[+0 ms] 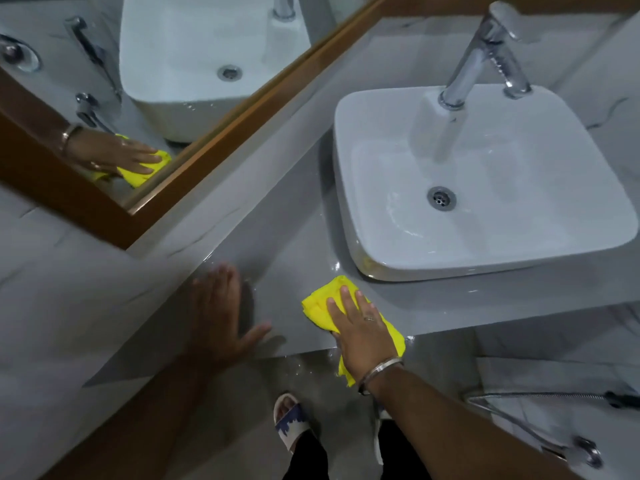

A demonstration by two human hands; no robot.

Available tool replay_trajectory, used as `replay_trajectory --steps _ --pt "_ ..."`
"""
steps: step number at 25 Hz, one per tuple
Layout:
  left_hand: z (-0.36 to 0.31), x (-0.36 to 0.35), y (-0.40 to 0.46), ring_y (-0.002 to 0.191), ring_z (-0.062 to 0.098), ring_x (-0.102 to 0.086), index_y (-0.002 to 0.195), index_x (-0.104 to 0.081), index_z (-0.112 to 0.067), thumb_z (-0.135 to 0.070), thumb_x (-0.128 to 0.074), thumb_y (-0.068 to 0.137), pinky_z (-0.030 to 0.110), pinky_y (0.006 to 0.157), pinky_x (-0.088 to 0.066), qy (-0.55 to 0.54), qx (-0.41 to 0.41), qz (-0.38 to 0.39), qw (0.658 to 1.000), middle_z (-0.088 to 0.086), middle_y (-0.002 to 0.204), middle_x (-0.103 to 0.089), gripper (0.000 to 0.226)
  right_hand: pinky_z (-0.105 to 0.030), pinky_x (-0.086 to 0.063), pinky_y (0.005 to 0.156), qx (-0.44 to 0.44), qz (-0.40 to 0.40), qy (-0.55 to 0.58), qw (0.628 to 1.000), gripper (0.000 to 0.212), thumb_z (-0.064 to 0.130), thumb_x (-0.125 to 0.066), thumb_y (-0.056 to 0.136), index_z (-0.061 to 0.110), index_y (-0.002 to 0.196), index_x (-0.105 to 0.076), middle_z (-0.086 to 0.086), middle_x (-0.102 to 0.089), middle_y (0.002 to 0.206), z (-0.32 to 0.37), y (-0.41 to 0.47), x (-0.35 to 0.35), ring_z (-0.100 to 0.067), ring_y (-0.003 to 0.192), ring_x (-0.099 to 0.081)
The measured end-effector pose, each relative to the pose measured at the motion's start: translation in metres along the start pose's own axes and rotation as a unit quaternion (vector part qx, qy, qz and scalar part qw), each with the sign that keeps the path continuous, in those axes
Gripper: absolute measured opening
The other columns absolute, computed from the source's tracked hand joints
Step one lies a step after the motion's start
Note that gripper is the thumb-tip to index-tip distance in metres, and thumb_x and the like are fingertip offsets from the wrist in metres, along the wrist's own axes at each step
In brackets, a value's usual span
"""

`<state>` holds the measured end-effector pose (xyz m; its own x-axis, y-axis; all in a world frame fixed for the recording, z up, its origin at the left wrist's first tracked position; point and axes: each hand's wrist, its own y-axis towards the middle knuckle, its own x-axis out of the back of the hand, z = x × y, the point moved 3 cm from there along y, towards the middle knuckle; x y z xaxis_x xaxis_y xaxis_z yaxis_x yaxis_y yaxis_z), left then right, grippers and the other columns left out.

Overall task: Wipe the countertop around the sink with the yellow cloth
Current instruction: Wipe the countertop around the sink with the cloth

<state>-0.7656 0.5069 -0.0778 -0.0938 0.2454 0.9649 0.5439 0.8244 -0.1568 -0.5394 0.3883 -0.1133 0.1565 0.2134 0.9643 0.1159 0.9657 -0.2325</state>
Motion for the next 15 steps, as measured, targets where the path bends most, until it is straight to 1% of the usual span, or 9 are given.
replay_trajectory --steps 1,3,4,5,7,9,11,13,15 --pt "-0.027 0.014 0.015 0.147 0.040 -0.017 0.149 -0.024 0.003 -0.082 -0.023 0.083 0.060 0.115 -0.021 -0.006 -0.029 -0.030 0.999 0.024 0.158 -0.018 0.108 -0.047 -0.049 0.092 -0.006 0.009 0.007 1.000 0.086 0.031 -0.082 0.059 0.025 0.134 -0.040 -0.010 -0.052 0.140 -0.001 0.000 -0.001 -0.035 0.122 -0.054" --pt "-0.094 0.044 0.045 0.149 0.037 -0.008 0.152 -0.017 0.001 -0.080 -0.024 0.084 0.055 0.119 -0.013 -0.026 -0.093 -0.080 0.992 0.022 0.161 -0.010 0.106 -0.047 -0.048 0.092 -0.015 0.033 0.012 0.999 0.097 0.028 -0.084 0.047 0.025 0.135 -0.041 -0.010 -0.050 0.142 -0.012 -0.005 0.002 -0.035 0.123 -0.054" --pt "-0.130 0.057 0.057 0.150 0.036 -0.004 0.153 -0.013 0.000 -0.080 -0.026 0.083 0.053 0.120 -0.008 -0.041 -0.123 -0.099 0.987 0.020 0.161 -0.007 0.106 -0.047 -0.047 0.094 -0.017 0.048 0.013 0.999 0.100 0.029 -0.082 0.047 0.026 0.137 -0.041 -0.010 -0.046 0.144 -0.023 -0.008 0.004 -0.036 0.125 -0.051" --pt "-0.165 0.066 0.068 0.150 0.035 -0.002 0.153 -0.012 -0.001 -0.079 -0.027 0.083 0.052 0.121 -0.006 -0.054 -0.145 -0.110 0.982 0.020 0.162 -0.005 0.106 -0.048 -0.044 0.097 -0.016 0.044 0.007 0.999 0.098 0.028 -0.078 0.052 0.026 0.141 -0.038 -0.010 -0.040 0.148 -0.039 -0.012 0.003 -0.037 0.129 -0.046" --pt "-0.222 0.070 0.087 0.150 0.035 -0.004 0.153 -0.013 -0.001 -0.079 -0.025 0.082 0.052 0.121 -0.008 -0.058 -0.172 -0.119 0.976 0.019 0.161 -0.007 0.106 -0.051 -0.036 0.106 -0.010 0.041 0.011 0.999 0.092 0.023 -0.066 0.064 0.028 0.147 -0.027 -0.010 -0.028 0.154 -0.071 -0.020 0.001 -0.039 0.137 -0.031" --pt "-0.264 0.064 0.101 0.149 0.037 -0.009 0.152 -0.017 -0.001 -0.081 -0.017 0.083 0.053 0.120 -0.013 -0.045 -0.177 -0.110 0.977 0.020 0.161 -0.012 0.105 -0.051 -0.034 0.108 -0.008 0.027 0.028 0.999 0.087 0.020 -0.063 0.069 0.025 0.148 -0.025 -0.010 -0.029 0.154 -0.101 -0.027 0.002 -0.039 0.139 -0.027" --pt "-0.298 0.054 0.112 0.149 0.037 -0.011 0.152 -0.018 -0.001 -0.081 -0.012 0.083 0.052 0.120 -0.014 -0.027 -0.164 -0.100 0.981 0.021 0.161 -0.014 0.106 -0.049 -0.038 0.105 -0.007 0.006 0.050 0.999 0.082 0.018 -0.065 0.069 0.020 0.145 -0.033 -0.011 -0.038 0.150 -0.128 -0.032 0.008 -0.038 0.137 -0.033" --pt "-0.319 0.046 0.120 0.148 0.038 -0.012 0.153 -0.018 -0.004 -0.081 -0.010 0.083 0.052 0.120 -0.013 -0.006 -0.142 -0.096 0.985 0.021 0.161 -0.014 0.104 -0.047 -0.043 0.101 0.008 -0.011 0.069 0.997 0.084 0.017 -0.070 0.059 0.019 0.139 -0.043 -0.010 -0.047 0.143 -0.144 -0.036 0.012 -0.036 0.131 -0.042" --pt "-0.328 0.041 0.126 0.148 0.039 -0.013 0.153 -0.018 -0.010 -0.081 -0.012 0.084 0.054 0.119 -0.014 0.017 -0.104 -0.092 0.990 0.020 0.161 -0.015 0.100 -0.049 -0.047 0.097 0.016 -0.012 0.076 0.997 0.094 0.020 -0.079 0.047 0.017 0.135 -0.048 -0.010 -0.053 0.138 -0.157 -0.038 0.013 -0.035 0.126 -0.049"
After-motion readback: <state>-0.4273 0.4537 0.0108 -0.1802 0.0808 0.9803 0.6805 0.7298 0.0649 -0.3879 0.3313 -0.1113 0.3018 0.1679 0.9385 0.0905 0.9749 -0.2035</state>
